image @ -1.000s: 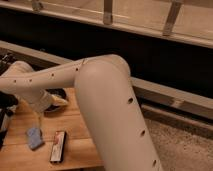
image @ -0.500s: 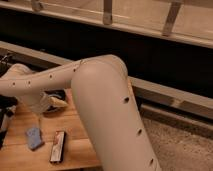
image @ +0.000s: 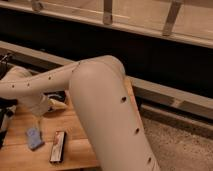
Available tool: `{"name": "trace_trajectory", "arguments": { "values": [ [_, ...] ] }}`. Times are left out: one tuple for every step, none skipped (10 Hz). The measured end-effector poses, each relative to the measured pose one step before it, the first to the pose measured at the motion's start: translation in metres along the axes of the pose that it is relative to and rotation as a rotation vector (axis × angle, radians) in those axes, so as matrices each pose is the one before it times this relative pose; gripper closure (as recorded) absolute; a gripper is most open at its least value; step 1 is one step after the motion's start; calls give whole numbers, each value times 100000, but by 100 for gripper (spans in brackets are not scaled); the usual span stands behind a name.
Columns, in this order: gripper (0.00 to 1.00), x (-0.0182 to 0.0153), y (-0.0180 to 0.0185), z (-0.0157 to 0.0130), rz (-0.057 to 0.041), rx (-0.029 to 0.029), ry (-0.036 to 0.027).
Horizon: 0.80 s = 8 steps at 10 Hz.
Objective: Place the white sponge in the ceramic cup
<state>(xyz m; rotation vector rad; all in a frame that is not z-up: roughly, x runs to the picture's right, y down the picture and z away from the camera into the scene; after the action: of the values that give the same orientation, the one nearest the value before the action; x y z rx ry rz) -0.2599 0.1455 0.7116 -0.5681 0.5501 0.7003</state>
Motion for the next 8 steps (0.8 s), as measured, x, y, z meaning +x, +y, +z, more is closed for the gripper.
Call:
{"name": "trace_trajectory", "arguments": {
  "values": [
    [11,-89,98,-53,-184,-241,-451],
    [11,-428,372,-106,-1607,-3561,-3589],
    [11,-844,317,252,-1197,-3902,-3720],
    [11,-1057,897,599,-2199,-4337,-2639],
    [11,-774,930,621,-2208,-4127,-1801],
    [11,90,123,297,-1344,-1225,-719],
    [11,15,288,-10,-641,-1830,-1769],
    [11,235,169,34,-281,-2530,-2199]
  ]
}}
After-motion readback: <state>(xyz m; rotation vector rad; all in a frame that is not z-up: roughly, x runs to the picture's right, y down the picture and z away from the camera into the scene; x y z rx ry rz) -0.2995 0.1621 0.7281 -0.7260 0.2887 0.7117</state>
